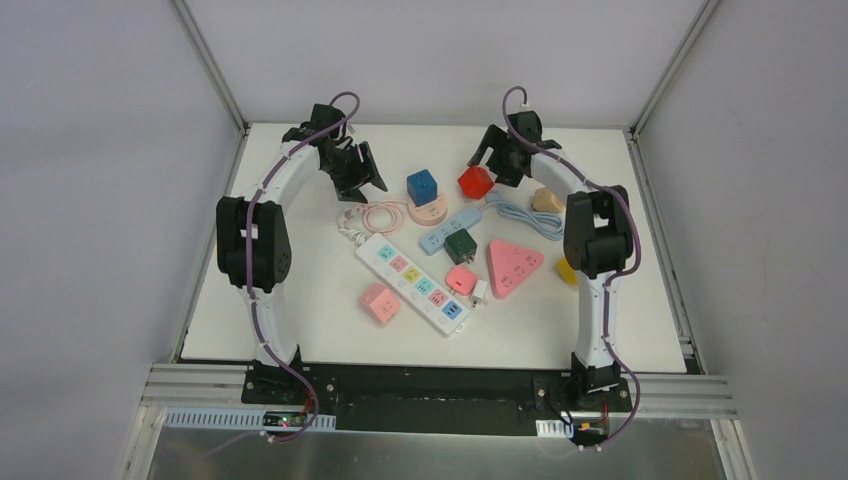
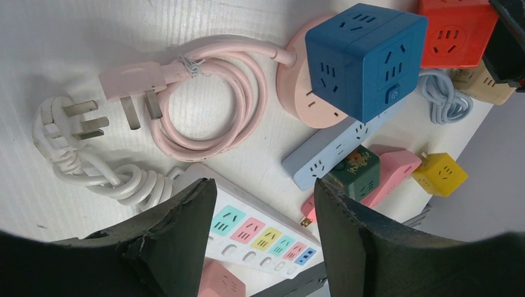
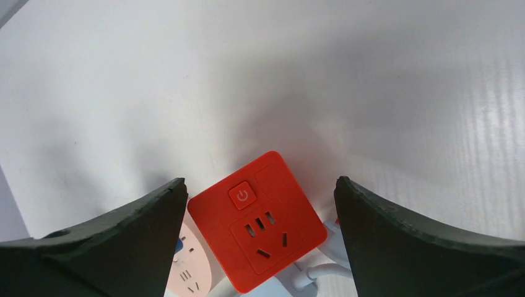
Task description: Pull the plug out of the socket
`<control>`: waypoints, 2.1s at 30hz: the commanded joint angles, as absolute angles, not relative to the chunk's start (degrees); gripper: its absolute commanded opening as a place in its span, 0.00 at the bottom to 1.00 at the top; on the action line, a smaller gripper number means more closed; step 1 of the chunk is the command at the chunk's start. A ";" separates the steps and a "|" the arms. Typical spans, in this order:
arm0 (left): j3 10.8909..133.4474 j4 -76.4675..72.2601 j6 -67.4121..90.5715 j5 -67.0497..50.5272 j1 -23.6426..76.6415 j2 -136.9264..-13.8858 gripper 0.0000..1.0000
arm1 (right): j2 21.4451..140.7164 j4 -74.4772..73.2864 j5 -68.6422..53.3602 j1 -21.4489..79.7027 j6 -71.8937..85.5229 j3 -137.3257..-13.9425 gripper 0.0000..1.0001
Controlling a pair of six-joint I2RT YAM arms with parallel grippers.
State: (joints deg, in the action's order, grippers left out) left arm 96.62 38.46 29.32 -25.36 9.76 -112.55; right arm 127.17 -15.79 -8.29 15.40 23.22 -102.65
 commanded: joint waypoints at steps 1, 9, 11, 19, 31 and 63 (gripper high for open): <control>97.88 39.94 28.56 -25.05 9.94 -113.26 0.61 | 120.64 -15.77 -2.19 15.75 20.70 -103.58 0.91; 96.64 39.90 29.41 -23.47 9.93 -113.12 0.61 | 113.01 -6.60 -3.04 20.37 13.35 -97.08 0.91; 96.43 39.77 29.75 -22.92 9.93 -112.91 0.61 | 112.30 -5.78 -3.04 22.39 13.35 -96.85 0.91; 93.40 36.92 31.40 -21.52 9.94 -110.99 0.61 | 114.86 -7.10 -0.99 31.57 -1.28 -99.50 0.96; 90.52 32.87 35.76 -24.78 10.23 -111.01 0.62 | 124.15 -11.80 3.15 35.98 -4.16 -108.19 0.97; 94.85 22.31 48.49 -27.97 16.26 -126.38 0.37 | 126.32 -12.34 1.19 36.39 6.61 -108.90 0.34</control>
State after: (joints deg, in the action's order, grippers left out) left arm 92.14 22.41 47.72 -28.10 15.46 -124.38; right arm 128.01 -13.50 1.52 35.88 2.72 -107.46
